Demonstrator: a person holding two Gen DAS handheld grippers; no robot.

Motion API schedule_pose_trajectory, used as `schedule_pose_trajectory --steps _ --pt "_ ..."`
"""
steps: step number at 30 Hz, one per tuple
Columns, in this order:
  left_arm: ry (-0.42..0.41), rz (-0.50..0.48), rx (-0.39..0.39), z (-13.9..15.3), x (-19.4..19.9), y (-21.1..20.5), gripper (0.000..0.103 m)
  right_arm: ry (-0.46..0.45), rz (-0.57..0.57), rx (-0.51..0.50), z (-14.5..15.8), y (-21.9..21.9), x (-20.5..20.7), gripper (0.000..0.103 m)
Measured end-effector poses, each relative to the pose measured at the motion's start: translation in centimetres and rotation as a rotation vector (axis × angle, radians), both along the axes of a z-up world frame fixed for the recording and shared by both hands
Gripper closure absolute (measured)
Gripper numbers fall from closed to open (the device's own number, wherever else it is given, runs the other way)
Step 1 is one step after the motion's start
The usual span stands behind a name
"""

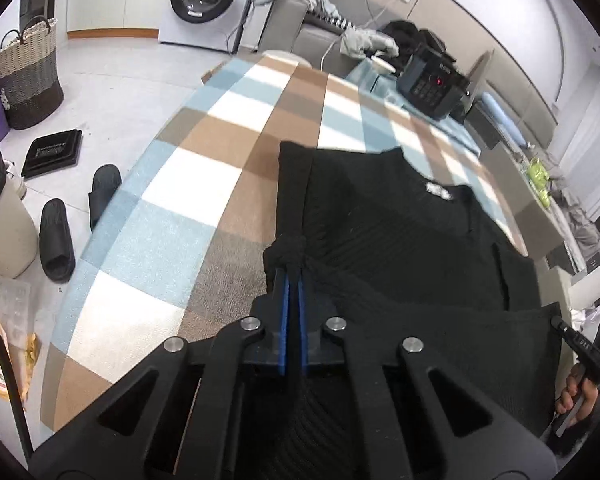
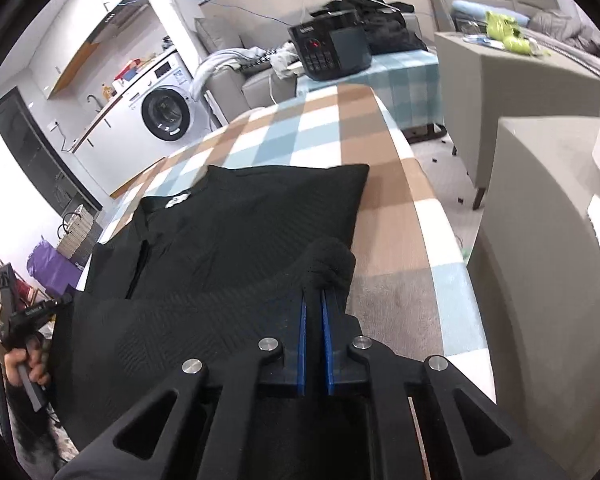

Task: Fold small clothes

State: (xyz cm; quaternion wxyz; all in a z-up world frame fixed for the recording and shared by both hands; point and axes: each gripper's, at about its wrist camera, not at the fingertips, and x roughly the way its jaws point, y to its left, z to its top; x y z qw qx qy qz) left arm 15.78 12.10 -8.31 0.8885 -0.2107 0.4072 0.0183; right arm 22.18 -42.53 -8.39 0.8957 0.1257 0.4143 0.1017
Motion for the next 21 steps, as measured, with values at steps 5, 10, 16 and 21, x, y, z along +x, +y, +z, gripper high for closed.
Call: schedule_pose_trajectory --steps 5,10,16,21 --pt "-0.061 0.002 0.007 2.1 -1.4 0.1 0.102 -0.060 -0.006 -0.024 1.6 0.1 -1.1 0.097" --pt "-0.035 -0.007 0.045 1.8 -1.5 -0.2 0.101 0.043 0.004 -0.046 0.2 0.0 0.2 0.093" --pt "0.041 -0.036 0.179 0.2 -1.7 -1.8 0.095 0.123 -0.020 -0.072 -1.3 -0.6 1.1 0.057" --pt "0.075 -0.050 0.163 -0.8 -1.3 -1.5 0.073 0.138 -0.032 -0.016 -1.7 -1.4 2.2 0.056"
